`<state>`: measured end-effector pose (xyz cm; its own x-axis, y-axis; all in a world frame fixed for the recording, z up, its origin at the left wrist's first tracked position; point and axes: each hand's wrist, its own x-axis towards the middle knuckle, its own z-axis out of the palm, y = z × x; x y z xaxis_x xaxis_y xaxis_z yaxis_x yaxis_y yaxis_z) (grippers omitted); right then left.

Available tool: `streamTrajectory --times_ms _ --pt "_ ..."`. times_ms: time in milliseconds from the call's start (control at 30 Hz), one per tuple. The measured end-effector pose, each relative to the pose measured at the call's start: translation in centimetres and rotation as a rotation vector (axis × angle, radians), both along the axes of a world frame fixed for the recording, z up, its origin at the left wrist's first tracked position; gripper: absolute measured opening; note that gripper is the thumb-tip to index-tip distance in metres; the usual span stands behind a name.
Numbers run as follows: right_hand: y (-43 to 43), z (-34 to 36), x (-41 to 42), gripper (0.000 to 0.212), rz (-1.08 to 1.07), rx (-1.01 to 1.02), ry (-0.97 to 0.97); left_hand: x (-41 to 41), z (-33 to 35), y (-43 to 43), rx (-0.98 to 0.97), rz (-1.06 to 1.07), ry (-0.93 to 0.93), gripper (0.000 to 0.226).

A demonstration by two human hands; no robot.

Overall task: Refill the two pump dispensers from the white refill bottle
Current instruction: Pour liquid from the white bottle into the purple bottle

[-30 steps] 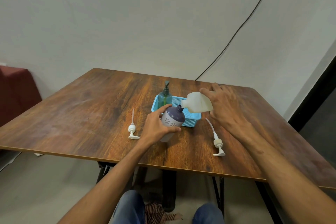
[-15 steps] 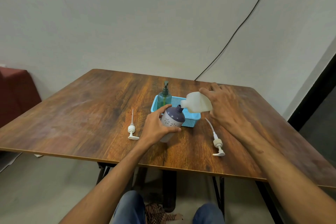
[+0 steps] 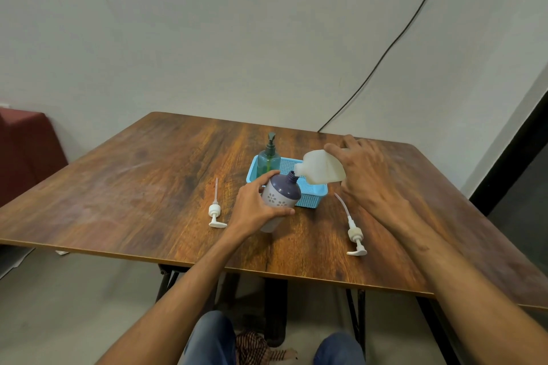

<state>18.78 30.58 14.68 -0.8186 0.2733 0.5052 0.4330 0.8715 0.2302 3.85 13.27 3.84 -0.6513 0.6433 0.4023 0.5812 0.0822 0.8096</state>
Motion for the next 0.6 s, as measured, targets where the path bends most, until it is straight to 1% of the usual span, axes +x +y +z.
streamTrajectory --times_ms 600 --pt "0.09 0.25 -0.04 0.069 0.008 0.014 0.013 0.15 0.28 -0.12 0.01 0.001 -0.009 0.092"
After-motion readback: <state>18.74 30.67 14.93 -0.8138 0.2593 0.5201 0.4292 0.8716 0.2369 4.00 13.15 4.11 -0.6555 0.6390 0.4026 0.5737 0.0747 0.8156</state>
